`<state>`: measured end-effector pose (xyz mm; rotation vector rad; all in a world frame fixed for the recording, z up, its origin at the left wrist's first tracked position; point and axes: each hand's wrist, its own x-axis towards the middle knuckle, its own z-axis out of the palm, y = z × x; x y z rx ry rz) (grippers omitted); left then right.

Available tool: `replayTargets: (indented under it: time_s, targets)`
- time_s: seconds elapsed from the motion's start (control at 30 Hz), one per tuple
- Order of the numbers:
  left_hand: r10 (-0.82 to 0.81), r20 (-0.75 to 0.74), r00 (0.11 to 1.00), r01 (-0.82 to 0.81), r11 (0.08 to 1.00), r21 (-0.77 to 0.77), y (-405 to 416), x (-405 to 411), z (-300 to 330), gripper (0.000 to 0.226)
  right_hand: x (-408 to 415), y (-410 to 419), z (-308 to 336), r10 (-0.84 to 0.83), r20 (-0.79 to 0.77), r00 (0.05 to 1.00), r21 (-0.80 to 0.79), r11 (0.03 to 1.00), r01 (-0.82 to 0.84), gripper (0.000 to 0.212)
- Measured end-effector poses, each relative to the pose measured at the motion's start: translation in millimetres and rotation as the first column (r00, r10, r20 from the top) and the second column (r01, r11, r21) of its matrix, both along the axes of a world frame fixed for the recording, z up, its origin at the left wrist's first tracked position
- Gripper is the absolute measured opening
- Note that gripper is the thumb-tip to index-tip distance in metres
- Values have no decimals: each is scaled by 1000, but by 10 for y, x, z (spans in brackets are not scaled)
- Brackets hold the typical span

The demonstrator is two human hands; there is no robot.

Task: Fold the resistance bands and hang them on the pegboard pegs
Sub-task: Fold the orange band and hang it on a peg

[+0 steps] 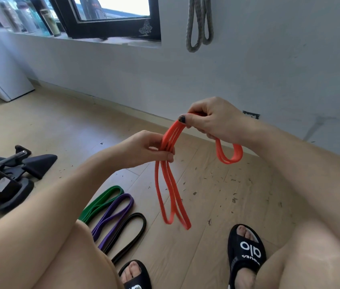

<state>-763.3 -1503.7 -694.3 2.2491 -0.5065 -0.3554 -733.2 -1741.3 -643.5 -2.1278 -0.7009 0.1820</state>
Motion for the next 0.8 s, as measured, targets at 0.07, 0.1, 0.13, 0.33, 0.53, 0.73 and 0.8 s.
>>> replayTargets:
  time_s: [0.07,0.1,0.13,0.33,0.53,0.73,0.8]
  targets:
    - [39,27,999,-38,999,-27,17,18,0,11,14,-44,10,-12,-8,1000,0,1000,12,25]
    - [58,49,997,-56,998,-40,25,23,5,11,23,-72,11,-21,-4,1000,-7,1000,21,25]
    - [77,80,994,-74,996,-47,31,24,14,11,33,-104,12,-29,5,1000,-19,999,29,24]
    - [86,313,946,-112,991,67,60,70,55,20,45,-217,-2,-24,-21,999,-121,992,21,24]
    - [74,259,963,-92,994,58,103,136,94,11,58,-322,-63,20,-117,993,-284,957,-53,6]
    - [39,143,989,-44,999,27,28,292,231,16,291,-392,1,-7,-81,997,-367,930,-23,7]
    - [24,112,993,-28,999,29,8,430,318,8,441,-413,53,-12,-68,998,-379,925,-15,7]
